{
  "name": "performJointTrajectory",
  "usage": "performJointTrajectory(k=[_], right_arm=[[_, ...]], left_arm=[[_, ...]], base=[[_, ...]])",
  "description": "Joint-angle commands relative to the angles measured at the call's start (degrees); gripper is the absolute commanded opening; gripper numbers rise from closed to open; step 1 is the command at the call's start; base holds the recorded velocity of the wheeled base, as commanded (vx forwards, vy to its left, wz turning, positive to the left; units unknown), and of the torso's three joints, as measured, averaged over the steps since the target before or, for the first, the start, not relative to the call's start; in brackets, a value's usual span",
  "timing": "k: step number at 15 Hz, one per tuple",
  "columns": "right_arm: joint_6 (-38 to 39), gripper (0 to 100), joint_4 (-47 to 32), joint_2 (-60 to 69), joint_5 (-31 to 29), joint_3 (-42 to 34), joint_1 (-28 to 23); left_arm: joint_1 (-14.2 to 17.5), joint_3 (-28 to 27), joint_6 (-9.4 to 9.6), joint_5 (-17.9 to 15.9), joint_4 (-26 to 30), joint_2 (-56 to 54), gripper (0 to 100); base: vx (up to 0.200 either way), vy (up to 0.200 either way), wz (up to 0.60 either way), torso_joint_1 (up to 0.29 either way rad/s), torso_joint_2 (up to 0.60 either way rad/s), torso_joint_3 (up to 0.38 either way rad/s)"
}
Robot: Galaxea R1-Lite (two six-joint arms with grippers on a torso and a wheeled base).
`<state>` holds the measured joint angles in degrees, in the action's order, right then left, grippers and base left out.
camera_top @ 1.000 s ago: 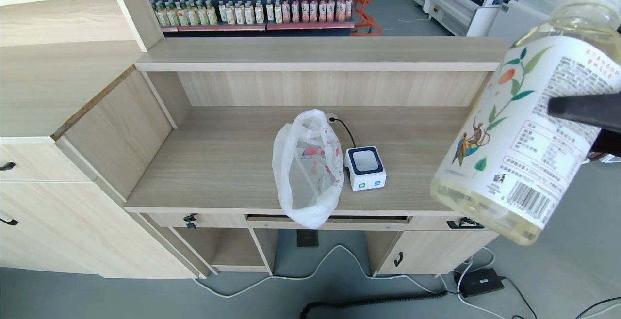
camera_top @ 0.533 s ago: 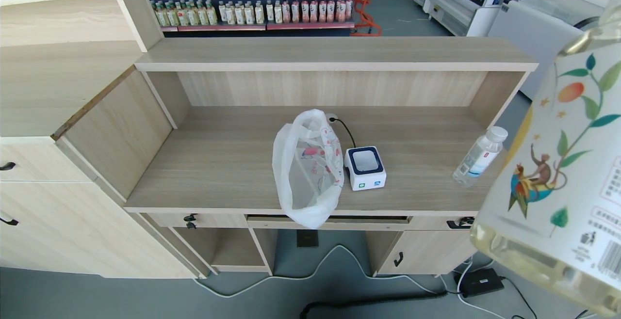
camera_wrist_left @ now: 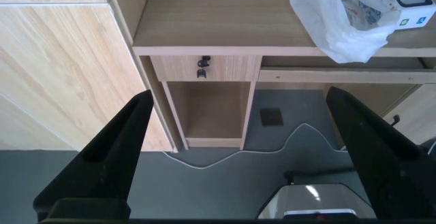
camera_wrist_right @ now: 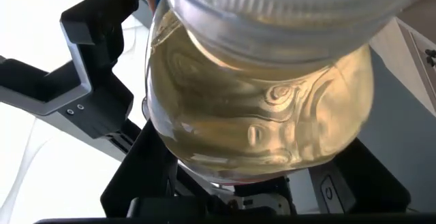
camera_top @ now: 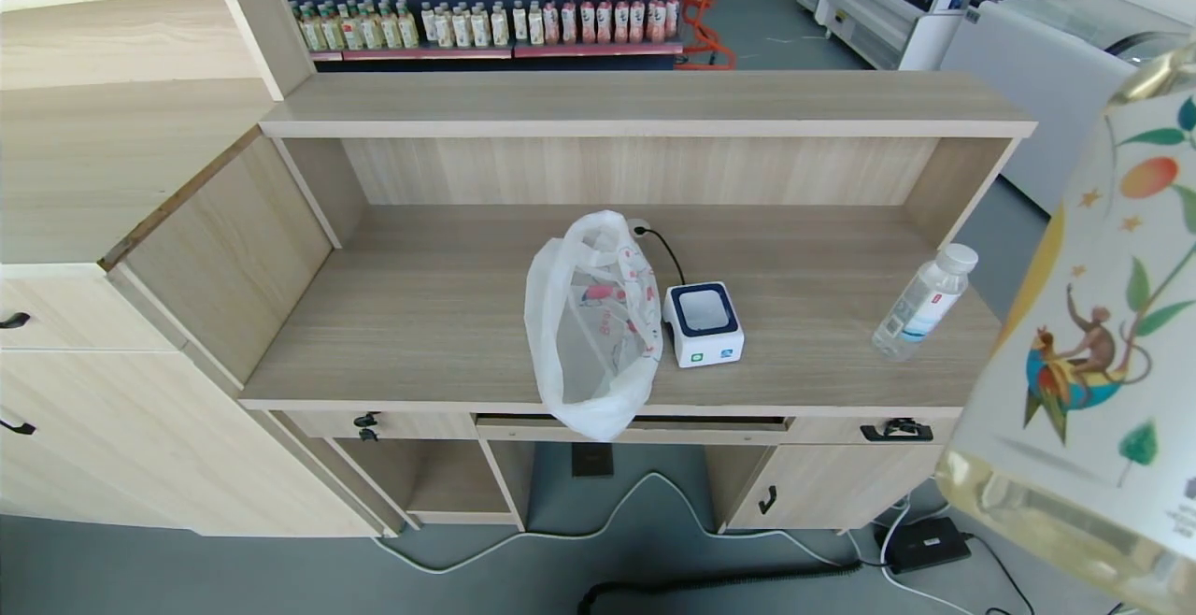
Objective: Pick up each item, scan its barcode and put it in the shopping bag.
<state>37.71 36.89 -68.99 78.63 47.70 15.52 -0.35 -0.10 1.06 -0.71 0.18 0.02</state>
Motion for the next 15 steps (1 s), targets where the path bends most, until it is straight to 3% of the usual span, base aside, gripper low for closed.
performJointTrajectory(k=[1,4,7,9,13,14,15], right_arm=[[0.0,0,0.03,0.26,0.03,-0.33,0.04],[-0.09,0,0.2,-0.01,-0.76,-0.59,-0.31],[-0.53,0,2.93,-1.85,-7.35,-0.5,-1.28],[-3.52,0,7.58,-6.78,-12.1,-1.38,-6.99],[-24.17,0,9.17,-15.56,-12.36,-2.0,-18.77],[-27.42,0,9.17,-17.06,-12.89,-1.73,-19.74],[-32.7,0,9.17,-19.43,-17.81,-1.56,-20.26]], left_arm=[[0.0,0.01,-0.01,0.0,-0.01,-0.02,100],[0.0,0.01,-0.01,0.0,-0.01,-0.02,100],[0.0,0.01,-0.01,0.0,-0.01,-0.02,100],[0.0,0.01,-0.01,0.0,-0.01,-0.02,100],[0.0,0.01,-0.01,0.0,-0.01,-0.02,100],[0.0,0.01,-0.01,0.0,-0.01,-0.02,100],[0.0,0.01,-0.01,0.0,-0.01,-0.02,100]], base=[[0.0,0.0,0.0,0.0,0.0,0.0],[0.0,0.0,0.0,0.0,0.0,0.0],[0.0,0.0,0.0,0.0,0.0,0.0],[0.0,0.0,0.0,0.0,0.0,0.0],[0.0,0.0,0.0,0.0,0.0,0.0],[0.0,0.0,0.0,0.0,0.0,0.0],[0.0,0.0,0.0,0.0,0.0,0.0]])
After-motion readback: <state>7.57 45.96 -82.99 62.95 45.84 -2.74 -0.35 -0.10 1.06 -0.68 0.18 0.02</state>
